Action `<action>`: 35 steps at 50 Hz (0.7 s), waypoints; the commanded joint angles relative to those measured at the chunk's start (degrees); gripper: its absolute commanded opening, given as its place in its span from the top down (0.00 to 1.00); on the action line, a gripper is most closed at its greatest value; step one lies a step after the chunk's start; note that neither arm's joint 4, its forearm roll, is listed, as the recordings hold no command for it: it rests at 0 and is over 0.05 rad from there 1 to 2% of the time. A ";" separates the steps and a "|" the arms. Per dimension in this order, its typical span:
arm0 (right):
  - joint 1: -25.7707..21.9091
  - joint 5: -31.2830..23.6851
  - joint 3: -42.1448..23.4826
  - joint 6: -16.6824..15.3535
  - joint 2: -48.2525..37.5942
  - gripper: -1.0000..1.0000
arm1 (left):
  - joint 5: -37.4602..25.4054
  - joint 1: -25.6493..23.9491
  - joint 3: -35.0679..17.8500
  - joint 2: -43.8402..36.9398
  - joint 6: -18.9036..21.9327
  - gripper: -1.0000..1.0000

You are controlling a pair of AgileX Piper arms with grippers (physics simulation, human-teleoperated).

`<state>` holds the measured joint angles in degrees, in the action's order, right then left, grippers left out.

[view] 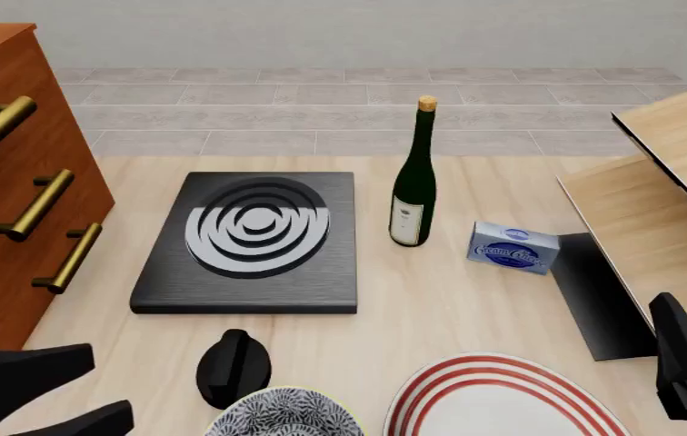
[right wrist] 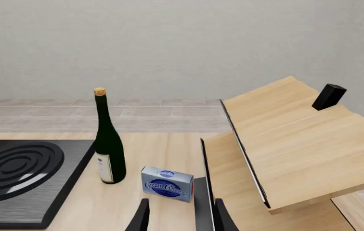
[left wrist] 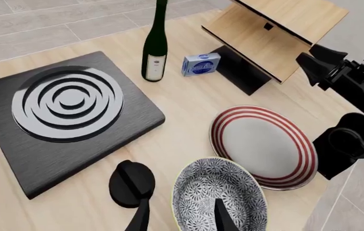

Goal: Put the bowl on the stove.

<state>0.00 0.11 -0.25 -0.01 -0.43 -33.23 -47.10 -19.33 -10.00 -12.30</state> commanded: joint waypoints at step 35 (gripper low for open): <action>0.00 0.00 0.00 0.00 0.00 0.00 | 7.67 -1.29 5.69 -4.83 0.62 0.00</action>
<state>0.00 0.11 -0.25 -0.01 -0.43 -28.00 -47.83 -14.83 -13.15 -11.76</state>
